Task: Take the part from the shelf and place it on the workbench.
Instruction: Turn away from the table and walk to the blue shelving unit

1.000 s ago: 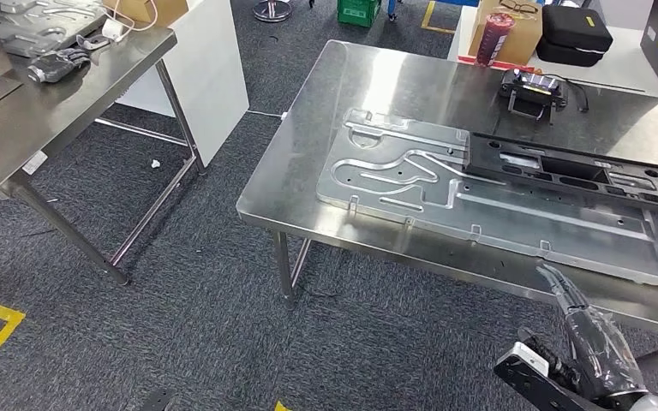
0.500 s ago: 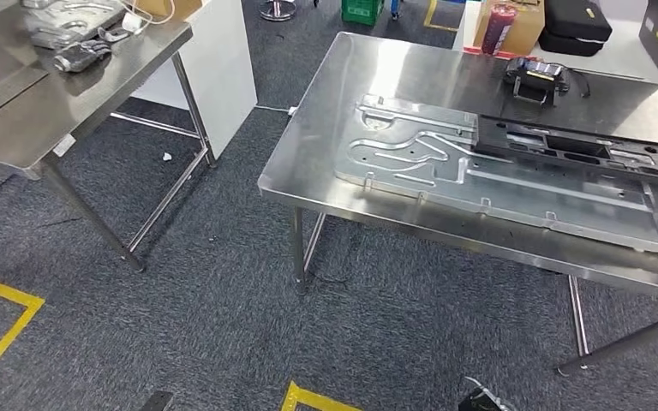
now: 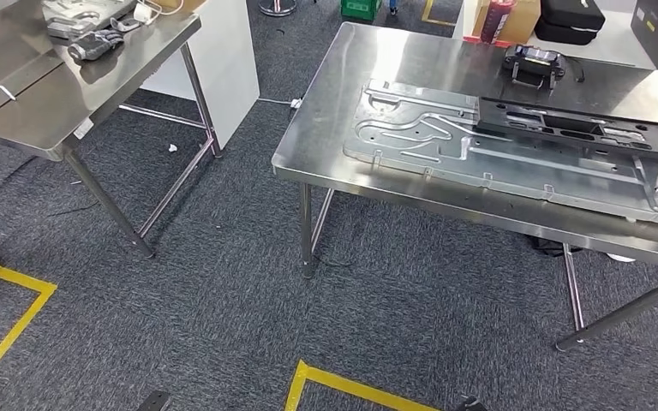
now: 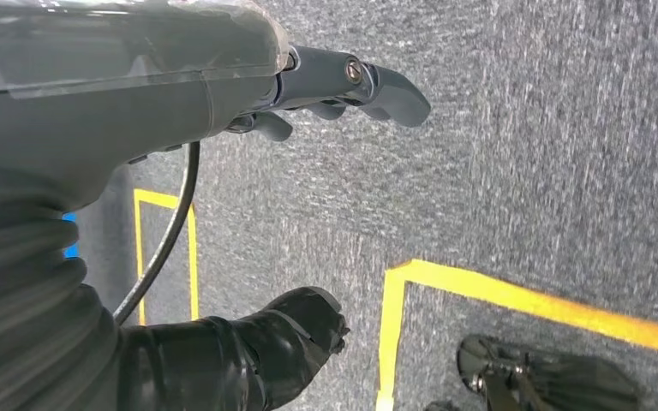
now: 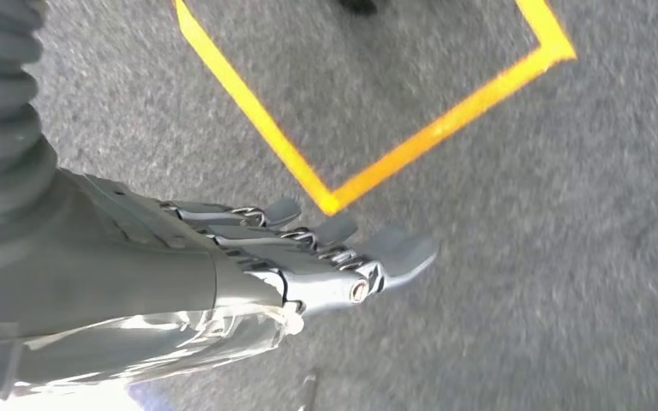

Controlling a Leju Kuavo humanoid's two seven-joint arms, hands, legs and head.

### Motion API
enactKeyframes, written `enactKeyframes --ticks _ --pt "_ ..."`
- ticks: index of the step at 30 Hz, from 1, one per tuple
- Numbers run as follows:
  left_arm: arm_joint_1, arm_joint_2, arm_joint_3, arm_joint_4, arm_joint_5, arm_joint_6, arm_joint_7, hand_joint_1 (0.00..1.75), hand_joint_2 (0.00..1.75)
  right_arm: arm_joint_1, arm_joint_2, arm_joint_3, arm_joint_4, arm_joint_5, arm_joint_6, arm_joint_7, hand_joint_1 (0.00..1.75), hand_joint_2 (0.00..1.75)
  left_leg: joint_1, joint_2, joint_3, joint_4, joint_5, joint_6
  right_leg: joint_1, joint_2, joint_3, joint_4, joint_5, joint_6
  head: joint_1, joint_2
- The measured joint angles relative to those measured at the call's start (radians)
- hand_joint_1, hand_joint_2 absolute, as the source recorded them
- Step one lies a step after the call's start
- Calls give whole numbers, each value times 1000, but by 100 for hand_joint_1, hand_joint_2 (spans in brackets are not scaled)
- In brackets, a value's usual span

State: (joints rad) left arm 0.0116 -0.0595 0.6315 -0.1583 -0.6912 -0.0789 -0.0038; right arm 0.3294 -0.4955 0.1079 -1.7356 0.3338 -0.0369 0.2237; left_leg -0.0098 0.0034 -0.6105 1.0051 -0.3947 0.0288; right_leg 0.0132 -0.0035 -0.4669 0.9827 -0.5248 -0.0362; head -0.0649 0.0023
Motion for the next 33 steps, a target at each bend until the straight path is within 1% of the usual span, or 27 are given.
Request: enactKeyframes --ticks 1,2,3,5,6,7,8,10,11,13,14,16,17,18,19,21,22,23,24,25,26,27,28,29,31,32,33 --pt "1 1 0 0 0 0 0 0 175 0 0 0 1 0 1 0 0 175 1 -1 -4 2 -3 -6 -2 -1 -5 -11 13 -3 1 0" --pt "2 2 0 0 0 -1 0 0 175 0 1 1 2 0 1 0 0 175 1 -2 -12 15 -23 -12 -7 -3 -11 -21 30 -7 0 0" --pt "3 3 0 0 0 -1 0 0 175 0 2 2 2 0 1 0 0 175 2 -3 -23 45 -61 -18 -11 -5 -20 -30 46 -8 -1 0" --pt "2 5 1 0 0 -1 0 0 175 0 4 4 4 0 2 0 0 175 10 -4 -50 154 -161 -30 -14 -8 -46 -30 68 -8 -3 0" --pt "2 6 1 0 0 -1 0 0 175 1 6 5 5 0 2 0 0 175 14 -4 -59 211 -191 -36 -15 -9 -61 -26 76 -5 -3 0" --pt "2 7 1 0 0 -1 0 0 175 1 7 5 7 0 2 0 0 175 18 -4 -58 251 -198 -42 -16 -10 -78 -19 84 -2 -4 0" --pt "2 8 1 0 0 0 0 0 175 1 8 6 8 0 2 0 0 175 22 -4 -42 260 -183 -48 -19 -11 -96 -9 90 3 -4 0" --pt "0 9 1 0 0 0 0 0 175 0 9 7 9 0 2 0 0 175 32 -3 37 181 -135 -59 -25 -13 -131 17 100 14 -4 0" --pt "-1 10 1 0 0 0 0 0 175 0 9 8 9 0 1 0 0 175 34 -3 89 111 -131 -61 -26 -13 -146 32 104 20 -5 0" --pt "-3 10 1 0 0 -1 0 0 175 0 10 9 9 0 1 0 0 175 32 -5 145 21 -147 -50 -24 -13 -162 54 111 32 -5 0" --pt "-3 10 1 0 0 -1 -1 0 175 0 10 9 9 0 1 0 0 175 28 -6 149 7 -154 -39 -24 -13 -166 57 117 39 -4 0" --pt "-1 10 1 0 0 -1 -1 0 175 1 10 10 10 0 1 0 0 175 27 -4 136 5 -141 -16 -27 -11 -169 57 124 54 -4 0" --pt "-1 10 1 0 0 -1 -1 0 175 1 10 10 11 0 1 0 0 175 28 -2 128 2 -131 -5 -30 -9 -175 66 109 60 -4 0" --pt "-2 10 1 0 0 -1 -1 0 175 2 10 11 12 0 1 0 0 175 29 1 117 -1 -118 4 -32 -7 -185 90 76 64 -3 0" --pt "-2 10 1 0 0 -1 -1 0 175 3 10 11 13 0 1 0 0 175 29 3 103 -2 -106 10 -33 -4 -199 134 27 67 -2 0" --pt "-1 10 1 0 0 -1 -1 0 175 2 11 12 15 0 1 0 0 175 27 4 75 0 -85 14 -34 -3 -225 252 -62 73 -2 0" --pt "0 10 1 0 0 -1 -1 0 175 3 11 13 16 0 1 0 0 175 26 5 60 2 -74 14 -35 -3 -227 296 -76 74 -2 0" --pt "0 10 1 0 0 -1 -1 0 175 3 11 14 17 0 1 0 0 175 24 5 46 5 -65 13 -35 -2 -213 310 -68 73 -2 0" --pt "0 10 1 0 0 0 -1 0 175 2 11 15 18 0 1 0 0 175 23 5 33 9 -56 12 -34 -2 -180 286 -44 70 -2 0" --pt "0 10 1 0 0 -1 -1 0 131 2 11 15 18 0 1 0 0 131 22 4 21 12 -49 10 -33 -1 -130 228 -18 65 -2 0" --pt "0 10 1 0 0 -1 -1 0 87 0 10 15 18 0 1 0 0 87 21 4 12 14 -42 7 -30 0 -75 151 -8 57 -3 0" --pt "0 9 1 0 -1 -1 -1 0 44 -1 10 15 18 -2 2 2 0 44 21 3 7 15 -35 2 -27 2 -29 83 -7 51 -3 0" --pt "-1 8 0 0 -7 -1 -4 0 0 -3 14 15 23 -19 15 17 0 0 22 2 4 14 -27 -4 -23 3 -1 34 -11 45 -3 0" --pt "-3 8 -1 0 -18 -2 -9 0 0 -12 28 15 41 -53 41 41 0 0 25 0 4 10 -18 -12 -17 4 10 9 -16 39 -3 0" --pt "-12 6 -8 1 -48 -3 -18 0 0 -73 89 24 209 -237 150 68 0 0 33 -3 4 -1 1 -30 -11 0 6 -12 7 25 -1 0" --pt "-20 5 -13 2 -59 -4 -20 0 0 -116 133 35 364 -359 203 31 0 0 35 -4 -1 1 -5 -36 -10 -5 2 -25 21 19 -1 0" --pt "-28 3 -18 3 -66 -4 -19 0 0 -155 171 48 539 -478 244 -35 0 0 35 -5 -10 17 -29 -40 -12 -15 -4 -37 35 12 -2 0"
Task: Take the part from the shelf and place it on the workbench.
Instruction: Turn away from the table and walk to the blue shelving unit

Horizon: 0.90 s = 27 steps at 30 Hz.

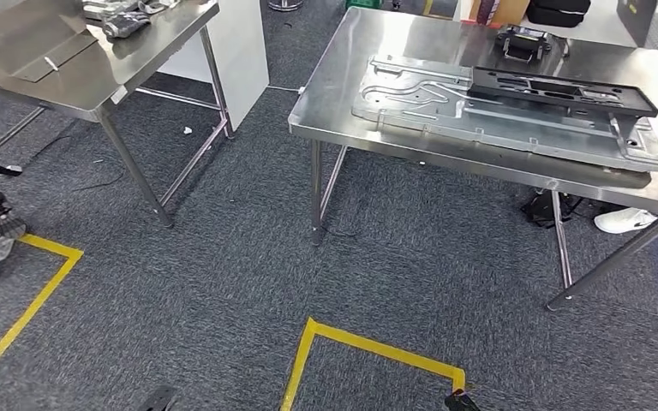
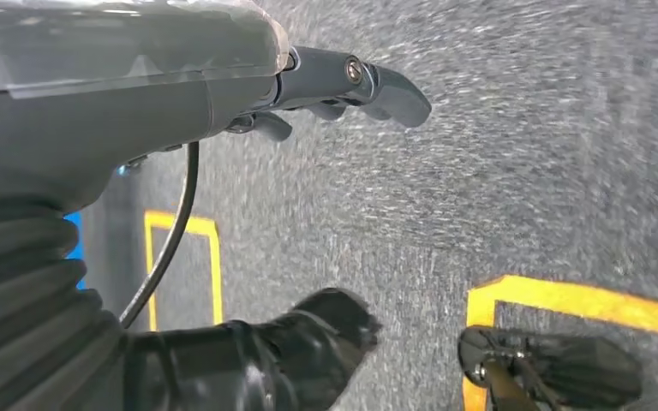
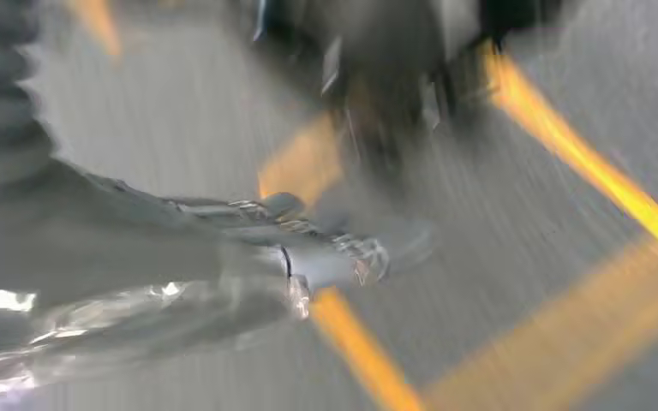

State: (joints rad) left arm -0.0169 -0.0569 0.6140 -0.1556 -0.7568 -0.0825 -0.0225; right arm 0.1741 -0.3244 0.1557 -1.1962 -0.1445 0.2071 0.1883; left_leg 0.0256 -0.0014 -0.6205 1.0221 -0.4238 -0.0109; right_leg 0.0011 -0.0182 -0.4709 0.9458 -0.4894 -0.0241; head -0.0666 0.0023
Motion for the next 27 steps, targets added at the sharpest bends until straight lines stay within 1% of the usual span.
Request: enactKeyframes --ticks 1,2,3,4,5,6,7,8,9,10,11,12,13,14,15,16,17,18,19,20,21,22,23,24,25,26,27 --pt "-7 -1 -4 0 -4 0 1 0 0 -27 35 13 168 -83 20 -77 0 0 0 0 -13 37 -44 -3 -3 -12 -8 -7 12 -4 -1 0" --pt "-12 -3 -7 1 -5 0 2 0 0 -46 63 22 307 -123 29 -142 0 0 -1 0 -26 90 -96 -7 -1 -25 -18 -8 20 -7 -2 0" --pt "-14 -4 -9 1 -7 0 2 0 0 -61 84 27 418 -135 35 -180 0 0 -1 0 -38 151 -138 -12 -1 -38 -31 -4 28 -10 -3 0" --pt "-13 -3 -10 1 -7 1 2 0 0 -75 103 31 512 -132 39 -196 0 0 -1 1 -44 204 -158 -17 0 -48 -46 3 35 -11 -3 0" --pt "-11 -3 -10 1 -7 1 2 0 0 -88 115 33 592 -127 41 -199 0 0 -1 1 -40 236 -150 -21 1 -57 -64 12 40 -11 -3 0" --pt "-10 -2 -10 1 -8 1 2 0 0 -101 125 34 659 -125 43 -199 0 0 0 3 -21 235 -124 -23 1 -66 -83 25 45 -9 -3 0" --pt "-10 -2 -10 1 -8 1 2 0 0 -113 133 35 716 -124 44 -199 0 0 1 10 15 202 -94 -24 0 -74 -103 40 48 -7 -3 0" --pt "-13 -1 -10 1 -8 1 2 0 0 -124 139 35 762 -124 44 -199 0 0 0 28 63 140 -85 -24 1 -82 -121 56 51 -4 -4 0" --pt "-16 0 -10 1 -8 2 2 0 0 -133 145 35 801 -124 44 -199 0 0 -4 46 109 72 -90 -18 2 -90 -134 71 53 -1 -3 0" --pt "-19 0 -10 1 -8 2 2 0 0 -141 149 35 834 -124 44 -199 0 0 -9 61 140 20 -102 -10 3 -99 -141 81 56 4 -2 0" --pt "-21 1 -11 1 -8 2 2 0 0 -149 152 36 862 -124 44 -199 0 0 -14 69 155 -13 -117 0 3 -107 -143 87 61 10 -4 0" --pt "-21 2 -11 1 -8 3 2 0 0 -156 156 36 884 -124 45 -199 0 0 -18 64 155 -22 -116 13 2 -115 -143 87 67 16 -5 0" --pt "-20 2 -12 1 -8 3 2 0 0 -161 159 36 904 -124 45 -199 0 0 -18 56 147 -26 -106 24 0 -117 -142 85 72 24 -7 0" --pt "-19 2 -12 2 -8 3 2 0 0 -165 162 37 921 -124 45 -199 0 0 -17 49 140 -32 -94 35 -2 -101 -146 88 64 32 -9 0" --pt "-19 2 -12 2 -8 3 2 0 0 -167 165 37 935 -124 45 -199 0 0 -15 41 129 -37 -79 45 -4 -75 -152 102 37 39 -9 0" --pt "-20 2 -12 2 -8 3 3 0 0 -168 167 38 947 -124 45 -199 0 0 -14 32 115 -42 -62 53 -6 -41 -161 135 -9 44 -9 0" --pt "-21 2 -12 2 -8 3 3 0 0 -168 170 39 958 -124 46 -199 0 0 -15 21 99 -42 -48 58 -7 -10 -172 184 -65 46 -9 0" --pt "-23 2 -12 2 -8 3 3 0 0 -168 172 40 967 -124 46 -199 0 0 -16 9 82 -41 -33 61 -8 6 -183 244 -115 46 -9 0" --pt "-23 2 -12 2 -8 3 2 0 0 -168 173 41 975 -124 45 -199 0 0 -17 -4 63 -39 -19 60 -8 13 -188 298 -144 44 -9 0" --pt "-22 2 -12 2 -8 3 2 0 0 -170 173 42 981 -124 45 -199 0 0 -17 -18 45 -36 -6 59 -8 15 -183 331 -147 43 -9 0" --pt "-21 2 -12 2 -8 3 2 0 0 -171 173 43 986 -124 45 -199 0 0 -17 -32 25 -31 7 57 -8 17 -161 331 -130 42 -9 0" --pt "-20 2 -12 2 -8 3 2 0 0 -172 173 44 990 -124 45 -199 0 0 -16 -46 6 -26 19 53 -9 22 -121 292 -102 39 -9 0" --pt "-20 2 -12 3 -8 3 2 0 0 -173 173 44 994 -124 45 -199 0 0 -15 -59 -10 -20 29 49 -11 39 -68 225 -80 36 -9 0" --pt "-20 2 -12 3 -8 3 2 0 0 -173 173 45 996 -124 45 -199 0 0 -16 -72 -25 -13 38 44 -12 68 -15 146 -74 32 -9 0" --pt "-21 2 -12 3 -9 3 2 0 0 -174 174 45 999 -124 45 -199 0 0 -16 -83 -35 -9 48 37 -12 92 22 86 -76 28 -10 0" --pt "-22 2 -12 3 -9 3 2 0 0 -175 174 45 1002 -124 45 -199 0 0 -17 -94 -42 -8 58 31 -11 109 41 49 -84 25 -9 0" --pt "-22 2 -12 3 -9 3 2 0 0 -177 174 46 1004 -124 45 -199 0 0 -18 -106 -46 -9 69 23 -8 111 44 34 -87 22 -8 0"
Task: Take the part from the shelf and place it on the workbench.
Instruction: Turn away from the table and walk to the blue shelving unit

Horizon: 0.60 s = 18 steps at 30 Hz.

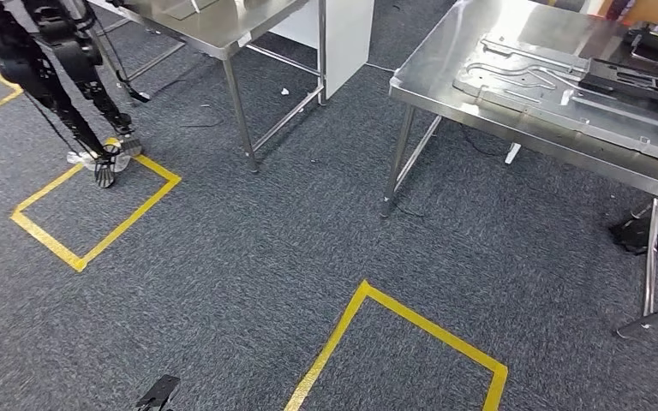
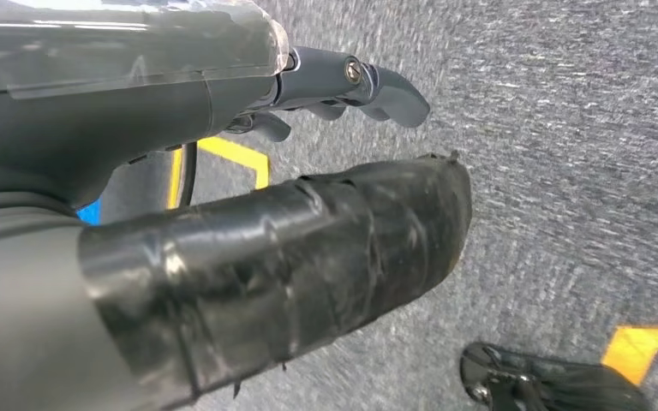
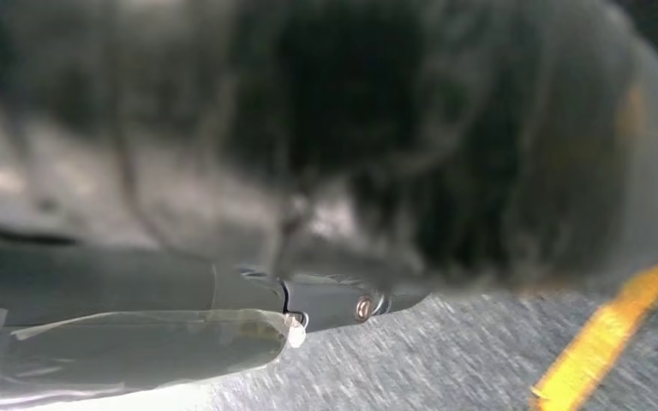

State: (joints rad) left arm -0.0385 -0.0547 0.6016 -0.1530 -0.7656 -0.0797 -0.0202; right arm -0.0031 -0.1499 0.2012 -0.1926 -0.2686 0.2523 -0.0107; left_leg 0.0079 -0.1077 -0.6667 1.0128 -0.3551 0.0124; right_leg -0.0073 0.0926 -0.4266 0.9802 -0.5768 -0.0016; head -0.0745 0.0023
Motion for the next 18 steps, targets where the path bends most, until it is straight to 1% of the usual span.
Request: enactKeyframes --ticks 1,2,3,4,5,6,7,8,9,10,11,12,13,14,15,16,17,18 --pt "2 0 0 0 0 0 0 0 0 -2 1 0 2 0 0 0 0 0 1 -12 -4 -5 12 -7 -2 -14 -9 2 8 -4 1 0" --pt "5 0 0 1 0 0 0 0 0 -7 3 0 3 0 0 0 0 0 1 -13 -11 -3 12 -12 -3 -30 -17 -1 17 -10 2 0" --pt "7 -1 0 1 0 0 0 0 0 -9 4 0 4 0 0 0 0 0 1 1 -21 12 -9 -16 -6 -46 -27 -3 29 -19 0 0" --pt "8 -1 -1 1 0 0 0 0 0 -9 5 1 5 0 0 0 0 0 2 26 -33 43 -51 -19 -8 -63 -39 -5 42 -26 -3 0" --pt "6 -1 -1 2 0 0 0 0 0 -9 6 1 7 0 0 0 0 0 4 57 -45 93 -110 -23 -7 -80 -51 -5 53 -30 -5 0" --pt "4 -1 -1 2 0 0 0 0 0 -6 6 1 8 0 0 0 0 0 7 81 -55 157 -167 -30 -6 -98 -64 -5 64 -31 -7 0" --pt "2 -1 -1 2 0 0 0 0 0 -3 6 1 10 0 0 0 0 0 11 93 -61 218 -202 -37 -5 -116 -78 -4 74 -29 -8 0" --pt "1 -1 -1 2 0 0 0 0 0 -2 6 1 12 0 0 0 0 0 16 99 -58 266 -209 -45 -5 -134 -92 -1 83 -26 -8 0" --pt "1 -1 -1 2 0 0 0 0 0 -2 6 1 13 0 0 0 0 0 22 102 -45 289 -193 -51 -6 -151 -107 3 92 -22 -8 0" --pt "1 -1 -1 2 0 0 0 0 0 -3 6 1 14 0 0 0 0 0 28 107 -14 276 -164 -56 -7 -166 -123 9 99 -17 -8 0" --pt "1 -1 -2 2 0 0 0 0 0 -5 6 1 14 0 0 0 0 0 33 118 35 229 -141 -61 -8 -180 -136 16 105 -12 -8 0" --pt "-1 -1 -2 2 0 0 0 0 0 -6 4 1 15 0 0 0 0 0 35 138 98 156 -140 -65 -9 -191 -147 25 109 -6 -9 0" --pt "-4 -1 -2 2 0 0 0 0 0 -7 4 1 15 0 0 0 0 0 33 156 155 78 -152 -62 -9 -202 -155 33 114 1 -9 0" --pt "-6 -1 -2 2 0 0 -1 0 0 -9 4 1 16 1 0 0 0 0 29 170 193 18 -169 -56 -8 -214 -159 39 119 8 -9 0" --pt "-7 -1 -3 2 0 0 -1 0 0 -11 3 2 16 4 0 1 0 0 22 175 209 -17 -182 -47 -9 -224 -162 42 126 15 -11 0" --pt "-6 -1 -4 2 -1 0 -1 0 0 -13 4 3 16 8 1 3 0 0 17 168 203 -28 -182 -33 -11 -234 -164 43 134 22 -11 0" --pt "-3 0 -4 2 -2 0 0 0 0 -16 4 5 17 13 3 7 0 0 15 162 193 -28 -173 -21 -16 -230 -166 45 135 30 -12 0" --pt "-2 0 -5 2 -4 0 2 0 0 -17 4 6 17 18 5 12 0 0 14 155 182 -28 -164 -9 -20 -208 -172 55 120 37 -13 0"
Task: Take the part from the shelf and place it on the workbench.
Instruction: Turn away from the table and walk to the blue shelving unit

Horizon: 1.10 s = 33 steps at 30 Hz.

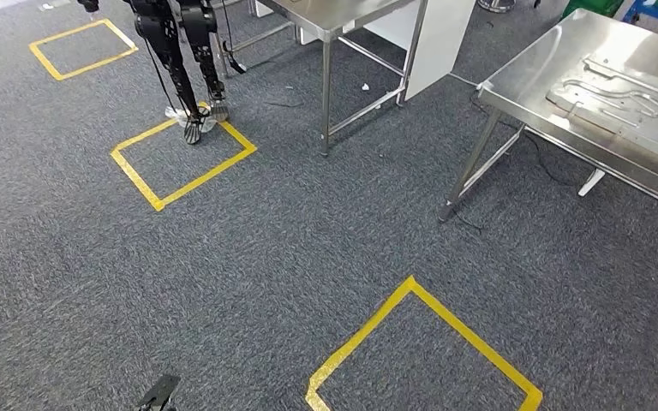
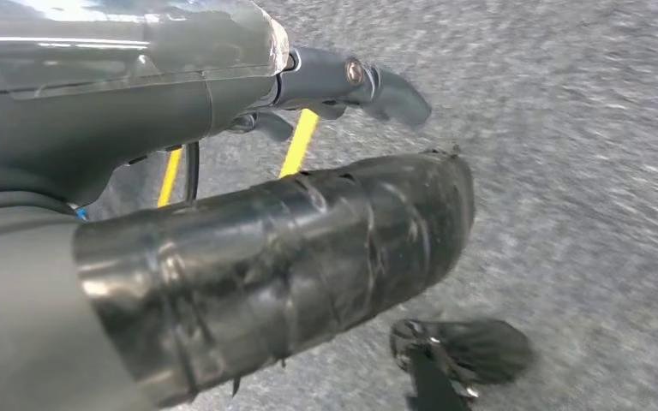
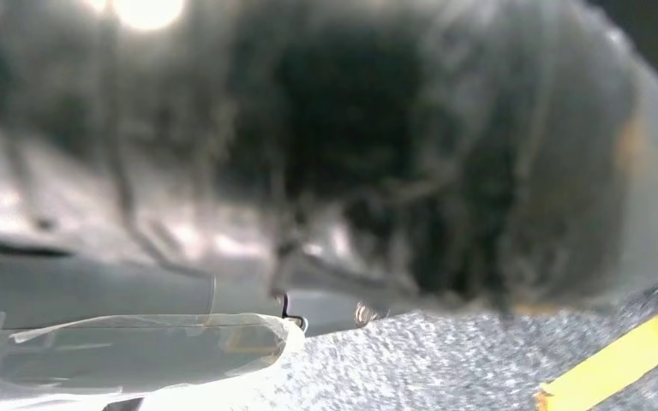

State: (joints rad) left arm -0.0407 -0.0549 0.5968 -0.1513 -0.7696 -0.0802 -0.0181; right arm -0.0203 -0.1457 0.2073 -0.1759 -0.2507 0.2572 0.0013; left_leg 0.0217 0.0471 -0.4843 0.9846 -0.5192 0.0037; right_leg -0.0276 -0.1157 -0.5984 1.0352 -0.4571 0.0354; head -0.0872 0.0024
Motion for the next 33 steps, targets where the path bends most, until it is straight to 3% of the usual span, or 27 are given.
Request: enactKeyframes --ticks 2,4,5,6,7,9,10,12,13,14,15,16,18,19,20,21,22,24,26,27,28,30,31,33 --pt "-4 0 0 0 -4 -2 5 0 0 2 1 2 0 4 5 8 0 87 -3 -17 -25 -2 23 23 -2 67 -25 73 -84 6 1 0" --pt "-11 0 -1 0 -5 -3 7 0 0 5 1 4 0 7 8 14 0 175 -11 -42 -56 0 49 36 5 107 -57 198 -180 -3 1 0" --pt "-13 0 -2 0 -5 -4 7 0 0 6 1 5 0 7 9 16 0 175 -16 -56 -73 2 62 39 9 113 -62 246 -200 -9 1 0" --pt "-13 0 -2 0 -5 -5 8 0 0 6 1 7 0 7 9 18 0 175 -20 -71 -89 5 74 40 14 115 -52 263 -194 -17 1 0" --pt "-13 1 -3 0 -5 -6 9 0 0 5 1 8 0 6 8 19 0 175 -23 -85 -106 9 85 40 19 118 -24 243 -168 -25 1 0" --pt "-13 0 -3 0 -5 -7 10 0 0 4 0 9 0 4 7 19 0 175 -27 -112 -134 17 104 37 29 148 74 115 -116 -46 1 0" --pt "-15 -1 -3 0 -5 -8 11 0 0 3 0 9 0 2 7 19 0 175 -28 -125 -146 21 114 34 32 170 122 40 -108 -54 0 0" --pt "-17 -3 -4 0 -5 -8 12 0 0 2 -1 10 0 -2 5 20 0 175 -28 -147 -159 23 135 25 36 198 169 -46 -113 -64 0 0" --pt "-16 -3 -4 0 -5 -8 12 0 0 1 -1 10 0 -3 5 20 0 175 -28 -160 -163 19 147 18 37 191 170 -58 -110 -66 1 0" --pt "-14 -3 -5 0 -5 -8 12 0 0 -2 -1 10 0 -3 5 20 0 175 -27 -167 -166 16 156 13 35 179 164 -61 -100 -70 2 0" --pt "-12 -3 -6 0 -5 -8 13 0 0 -5 0 10 0 -3 5 20 0 175 -27 -159 -172 21 150 8 33 164 158 -67 -88 -75 2 0" --pt "-11 -3 -7 0 -5 -8 13 0 0 -6 1 11 0 -3 5 21 0 175 -27 -138 -182 41 123 4 32 148 149 -73 -75 -81 0 0" --pt "-14 -3 -8 1 -5 -8 14 0 0 -4 2 12 0 -3 5 21 0 175 -23 -82 -211 137 19 -6 32 115 126 -77 -52 -87 -4 0" --pt "-16 -3 -8 1 -5 -8 15 0 0 -2 2 13 0 -3 5 22 0 175 -18 -66 -226 203 -28 -12 32 98 110 -74 -42 -87 -5 0" --pt "-17 -3 -8 1 -5 -8 15 0 0 -1 2 13 0 -3 5 23 0 175 -13 -59 -234 263 -52 -19 32 81 93 -71 -33 -84 -6 0" --pt "-18 -3 -8 1 -5 -8 15 0 0 0 2 14 0 -3 5 24 0 175 -8 -55 -231 303 -48 -25 32 65 75 -66 -24 -81 -6 0" --pt "-17 -3 -9 1 -5 -8 15 0 0 0 2 15 0 -3 5 24 0 175 -2 -51 -213 313 -25 -31 32 50 55 -59 -15 -78 -6 0" --pt "-18 -3 -9 0 -5 -8 15 0 0 -4 1 16 0 -3 4 24 0 175 5 -22 -119 227 19 -40 31 22 21 -41 0 -68 -7 0" --pt "-24 -2 -9 0 -4 -8 15 0 0 -4 1 16 0 -3 3 24 0 175 2 27 3 70 -2 -36 30 -4 1 -21 10 -57 -8 0" --pt "-26 -2 -9 -1 -4 -9 16 0 0 -5 1 16 0 -3 2 25 0 175 -2 41 37 20 -18 -29 30 -15 -3 -15 15 -52 -8 0" --pt "-27 -2 -9 -1 -4 -9 16 0 0 -4 1 17 0 -3 1 25 0 175 -7 43 50 -7 -27 -22 29 -25 -5 -12 19 -47 -9 0" --pt "-23 0 -9 -1 -4 -9 17 0 0 -10 3 17 0 -3 0 25 0 175 -13 27 38 -11 -17 -5 24 -42 -7 -13 31 -38 -11 0" --pt "-22 0 -9 -1 -4 -10 18 0 0 -11 4 17 0 -3 0 25 0 175 -14 19 31 -15 -9 5 21 -34 -10 -9 26 -32 -13 0" --pt "-20 1 -9 -1 -4 -10 21 0 0 -12 5 18 0 -3 0 26 0 175 -14 0 8 -22 18 28 14 27 -30 42 -35 -22 -12 0"
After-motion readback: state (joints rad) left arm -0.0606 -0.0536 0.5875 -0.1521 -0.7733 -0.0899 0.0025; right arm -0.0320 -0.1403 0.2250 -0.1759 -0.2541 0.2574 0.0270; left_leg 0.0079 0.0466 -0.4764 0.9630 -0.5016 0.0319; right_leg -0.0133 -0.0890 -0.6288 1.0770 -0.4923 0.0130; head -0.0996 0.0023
